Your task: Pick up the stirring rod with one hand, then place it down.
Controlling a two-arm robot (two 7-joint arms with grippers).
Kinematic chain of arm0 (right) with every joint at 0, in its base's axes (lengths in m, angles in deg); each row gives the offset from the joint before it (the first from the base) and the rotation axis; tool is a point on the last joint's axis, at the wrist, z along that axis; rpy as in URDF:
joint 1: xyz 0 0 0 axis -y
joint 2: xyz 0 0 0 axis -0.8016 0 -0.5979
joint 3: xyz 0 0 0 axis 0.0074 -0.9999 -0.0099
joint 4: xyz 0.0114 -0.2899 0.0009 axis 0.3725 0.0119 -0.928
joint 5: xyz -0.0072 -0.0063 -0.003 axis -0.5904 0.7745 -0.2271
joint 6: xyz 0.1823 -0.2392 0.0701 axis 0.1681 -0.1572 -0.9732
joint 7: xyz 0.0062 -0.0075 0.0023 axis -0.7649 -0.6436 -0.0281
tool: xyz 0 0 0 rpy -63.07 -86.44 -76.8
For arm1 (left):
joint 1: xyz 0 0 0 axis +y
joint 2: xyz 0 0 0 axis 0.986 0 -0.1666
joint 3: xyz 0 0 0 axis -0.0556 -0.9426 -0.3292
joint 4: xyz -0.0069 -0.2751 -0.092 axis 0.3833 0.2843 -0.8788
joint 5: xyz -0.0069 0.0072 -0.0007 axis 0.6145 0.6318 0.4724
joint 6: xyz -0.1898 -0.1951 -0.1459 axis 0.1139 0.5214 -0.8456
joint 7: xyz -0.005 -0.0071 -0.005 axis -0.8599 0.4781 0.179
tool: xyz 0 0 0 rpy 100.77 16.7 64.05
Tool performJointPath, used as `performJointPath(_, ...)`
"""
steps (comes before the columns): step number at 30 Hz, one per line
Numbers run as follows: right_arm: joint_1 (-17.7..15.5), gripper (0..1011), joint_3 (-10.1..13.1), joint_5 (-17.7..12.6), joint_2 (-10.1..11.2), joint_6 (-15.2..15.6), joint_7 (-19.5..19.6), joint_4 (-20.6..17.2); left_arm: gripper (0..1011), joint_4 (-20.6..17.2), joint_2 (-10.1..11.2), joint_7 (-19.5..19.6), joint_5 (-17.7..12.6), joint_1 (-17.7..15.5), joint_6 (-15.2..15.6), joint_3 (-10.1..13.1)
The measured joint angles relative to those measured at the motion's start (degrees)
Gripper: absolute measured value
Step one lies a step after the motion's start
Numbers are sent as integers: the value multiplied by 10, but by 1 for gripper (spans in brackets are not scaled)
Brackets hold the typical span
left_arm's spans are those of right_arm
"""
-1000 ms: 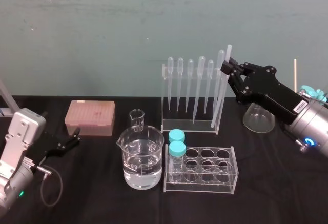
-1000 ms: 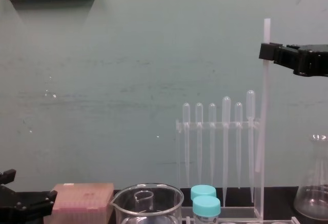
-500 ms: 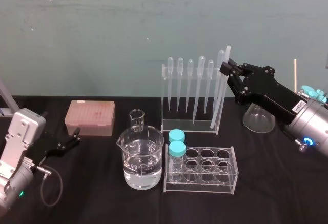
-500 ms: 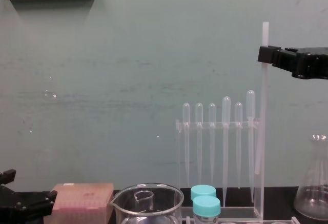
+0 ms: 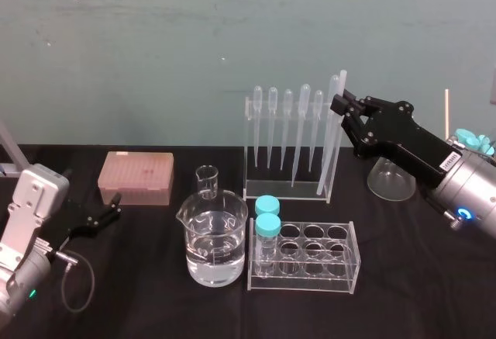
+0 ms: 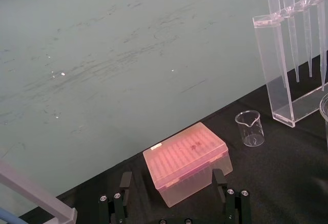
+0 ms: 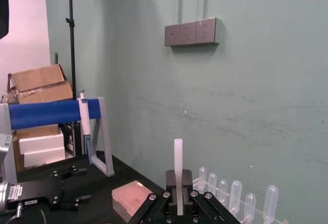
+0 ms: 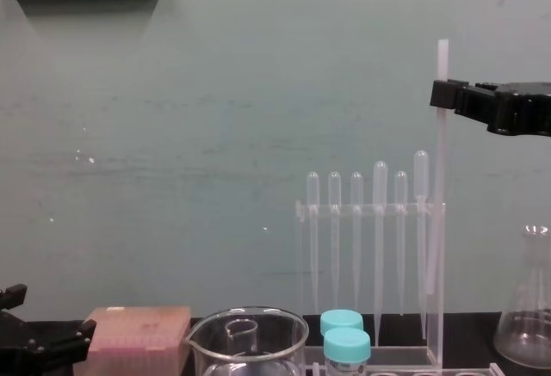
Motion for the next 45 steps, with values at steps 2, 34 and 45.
performJointPath(2, 0, 57, 0, 0, 0, 0, -1, 0, 1000, 0, 0, 0, 0, 0, 0, 0)
performJointPath(34, -28, 57, -14, 29, 7, -26, -10, 8, 1000, 0, 0, 0, 0, 0, 0, 0)
performJointPath(45, -31, 57, -20, 55, -11, -45, -9, 41, 1000, 0, 0, 0, 0, 0, 0, 0)
